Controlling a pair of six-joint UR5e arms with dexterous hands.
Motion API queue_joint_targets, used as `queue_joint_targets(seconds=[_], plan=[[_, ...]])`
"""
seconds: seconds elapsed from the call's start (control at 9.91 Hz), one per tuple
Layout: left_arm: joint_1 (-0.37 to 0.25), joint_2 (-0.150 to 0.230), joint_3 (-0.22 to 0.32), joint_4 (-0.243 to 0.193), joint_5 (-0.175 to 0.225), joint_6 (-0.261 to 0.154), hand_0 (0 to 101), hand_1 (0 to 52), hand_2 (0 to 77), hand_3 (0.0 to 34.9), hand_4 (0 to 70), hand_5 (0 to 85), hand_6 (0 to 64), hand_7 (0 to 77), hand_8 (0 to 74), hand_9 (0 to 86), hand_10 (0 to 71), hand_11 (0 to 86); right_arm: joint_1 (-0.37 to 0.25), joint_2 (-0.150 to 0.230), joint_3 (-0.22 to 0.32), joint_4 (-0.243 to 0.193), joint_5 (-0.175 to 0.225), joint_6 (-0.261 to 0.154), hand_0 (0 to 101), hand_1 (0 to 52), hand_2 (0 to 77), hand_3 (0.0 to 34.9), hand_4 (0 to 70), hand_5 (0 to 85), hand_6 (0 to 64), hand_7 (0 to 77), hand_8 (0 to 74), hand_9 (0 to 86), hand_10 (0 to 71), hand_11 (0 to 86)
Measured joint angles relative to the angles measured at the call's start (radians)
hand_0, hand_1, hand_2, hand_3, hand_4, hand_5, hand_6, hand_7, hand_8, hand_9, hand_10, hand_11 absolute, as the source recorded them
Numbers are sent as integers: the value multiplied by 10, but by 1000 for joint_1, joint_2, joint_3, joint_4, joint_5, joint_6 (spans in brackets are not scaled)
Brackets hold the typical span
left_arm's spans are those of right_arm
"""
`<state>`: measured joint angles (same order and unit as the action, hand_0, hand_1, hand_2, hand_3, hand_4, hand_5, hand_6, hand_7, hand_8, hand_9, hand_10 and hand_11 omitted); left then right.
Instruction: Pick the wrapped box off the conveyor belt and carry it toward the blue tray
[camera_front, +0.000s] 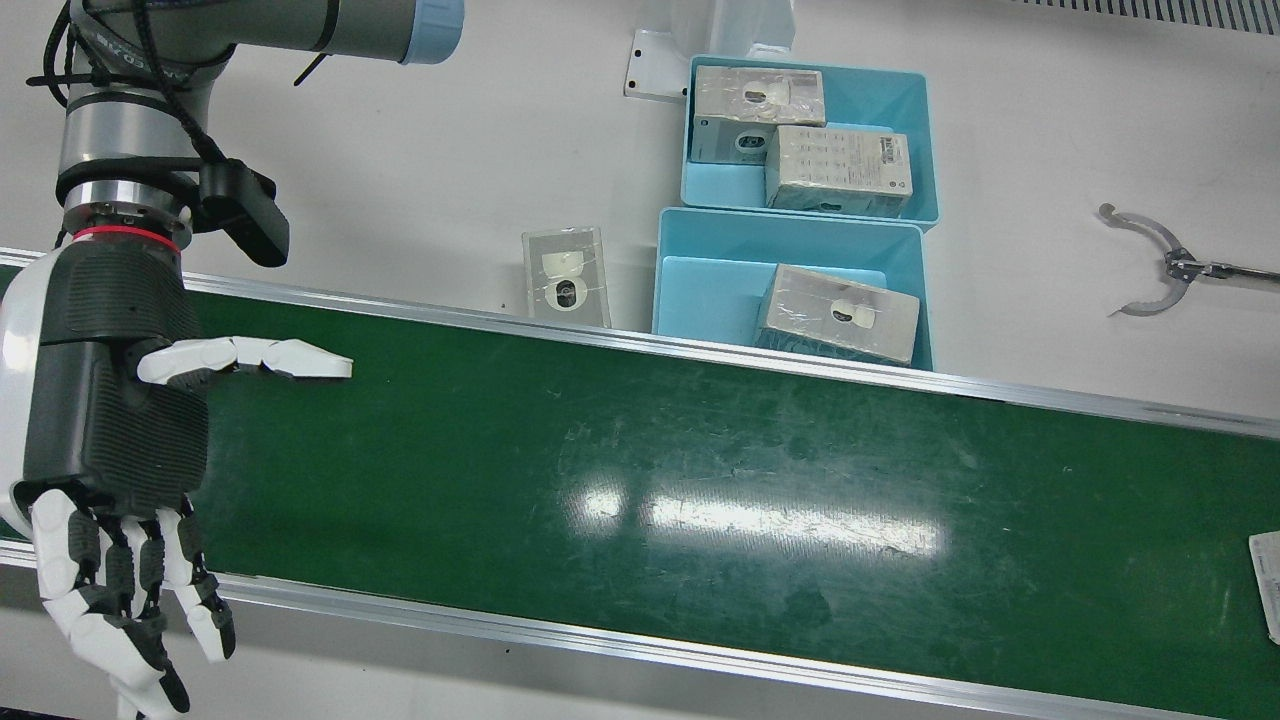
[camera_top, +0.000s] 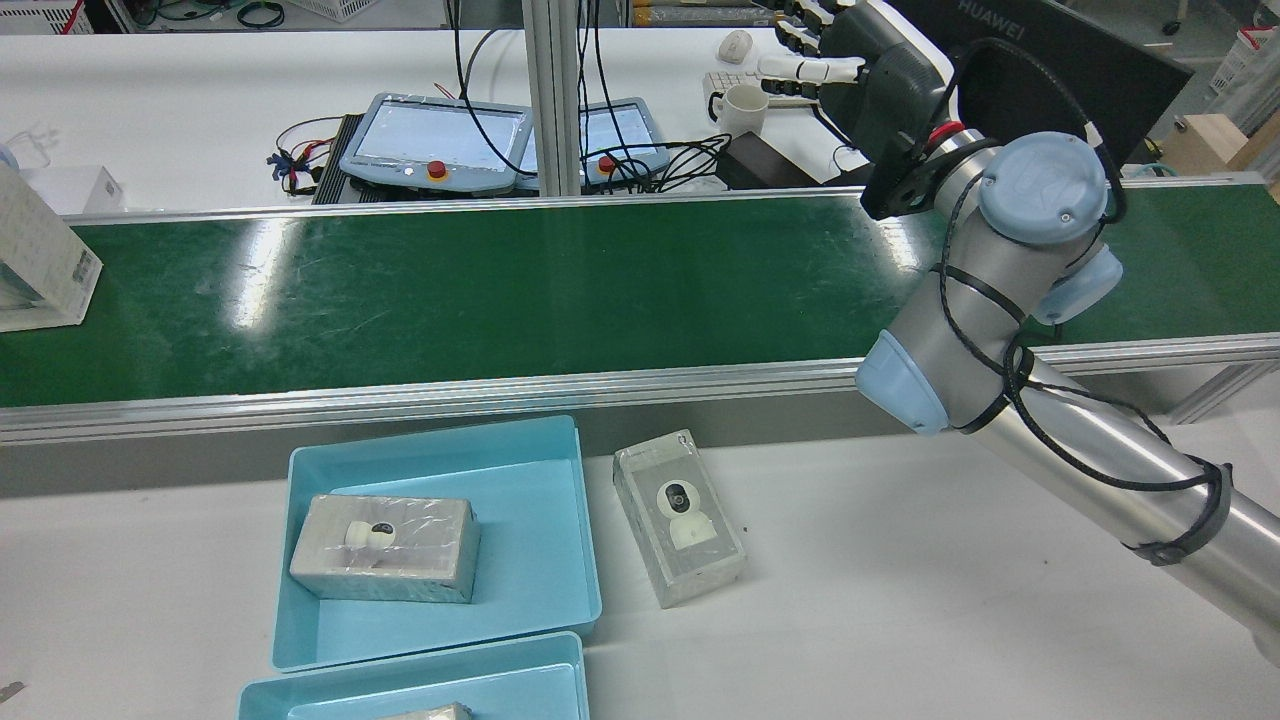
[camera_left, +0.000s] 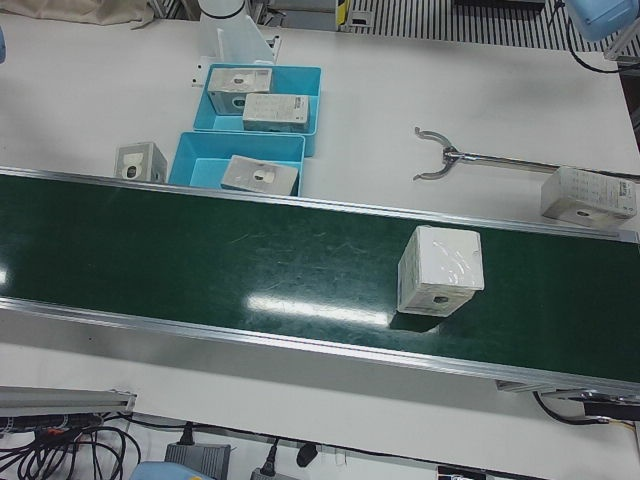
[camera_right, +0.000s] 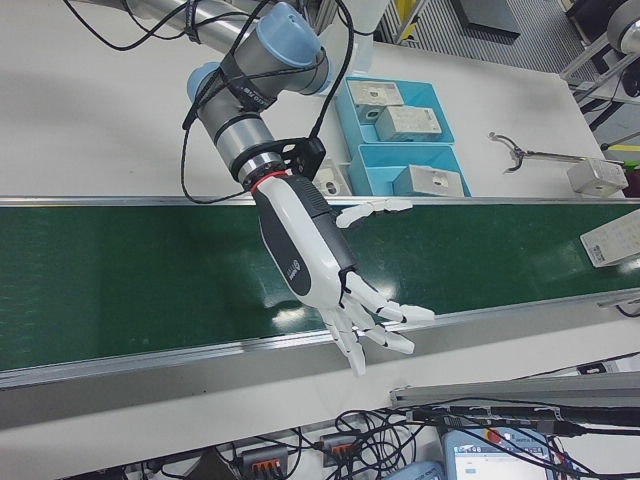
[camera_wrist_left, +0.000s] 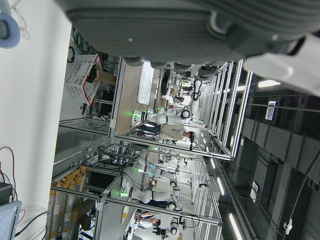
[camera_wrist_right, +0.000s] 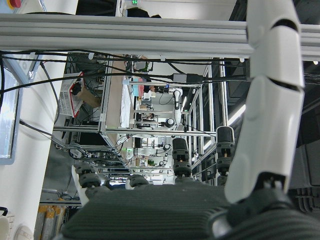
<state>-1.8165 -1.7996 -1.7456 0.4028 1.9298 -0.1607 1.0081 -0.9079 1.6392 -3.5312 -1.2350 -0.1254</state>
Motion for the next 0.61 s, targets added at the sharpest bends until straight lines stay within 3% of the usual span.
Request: queue_joint_targets(seconds=[0.2, 0.61], plan=[[0, 0, 0, 0, 0, 0, 0, 0, 5, 0, 0, 5, 0, 5, 5, 5, 0, 0, 3, -7, -4, 55, -2, -4, 444, 109, 153, 302, 131, 202, 0, 175, 0, 27, 54, 87], [0, 0, 0, 0, 0, 0, 0, 0, 5, 0, 0, 5, 0, 5, 5, 0, 0, 0, 3, -18, 9, 74, -5, -6, 441, 104, 153, 302, 136, 202, 0, 175, 0, 22, 54, 82]])
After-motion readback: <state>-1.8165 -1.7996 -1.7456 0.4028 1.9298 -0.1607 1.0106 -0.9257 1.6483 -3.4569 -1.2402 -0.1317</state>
